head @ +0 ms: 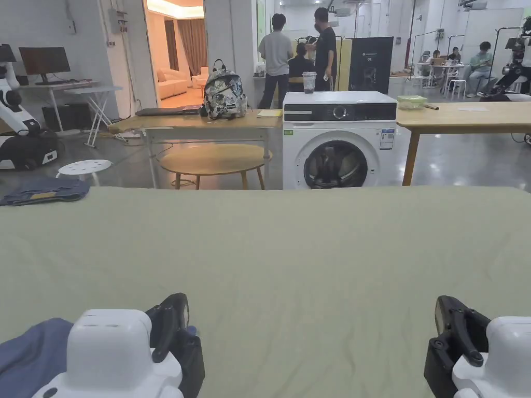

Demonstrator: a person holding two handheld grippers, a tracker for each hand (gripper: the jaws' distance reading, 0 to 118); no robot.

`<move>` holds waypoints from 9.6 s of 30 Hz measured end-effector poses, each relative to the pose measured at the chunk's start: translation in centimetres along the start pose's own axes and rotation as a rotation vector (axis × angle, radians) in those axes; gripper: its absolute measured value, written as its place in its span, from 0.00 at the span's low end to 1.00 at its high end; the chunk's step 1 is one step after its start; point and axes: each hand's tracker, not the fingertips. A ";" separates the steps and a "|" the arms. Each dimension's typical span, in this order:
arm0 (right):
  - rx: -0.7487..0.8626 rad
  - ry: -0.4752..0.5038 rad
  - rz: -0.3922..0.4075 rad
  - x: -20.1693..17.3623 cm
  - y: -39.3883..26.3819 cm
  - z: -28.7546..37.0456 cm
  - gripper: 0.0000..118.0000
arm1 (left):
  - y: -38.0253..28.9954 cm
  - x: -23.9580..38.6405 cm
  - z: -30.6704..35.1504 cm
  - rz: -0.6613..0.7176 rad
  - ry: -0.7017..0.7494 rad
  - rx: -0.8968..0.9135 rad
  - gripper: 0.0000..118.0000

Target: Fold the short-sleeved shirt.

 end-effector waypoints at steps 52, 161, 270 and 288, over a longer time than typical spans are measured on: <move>-0.002 0.050 -0.007 -0.5 0.0 -0.1 0.00 | -0.3 -0.3 -0.2 0.015 -0.006 -0.009 0.00; -0.163 0.241 -0.204 -0.8 -2.9 -4.4 0.00 | 31.4 -33.2 -7.8 -0.086 0.283 -0.126 0.00; -0.176 0.193 -0.236 11.8 8.8 -6.8 0.05 | 17.3 -19.0 -9.8 0.119 -0.185 -0.065 0.00; -0.162 0.116 -0.081 10.0 19.8 -21.1 0.05 | 20.9 -18.7 -20.8 0.162 -0.116 -0.121 0.00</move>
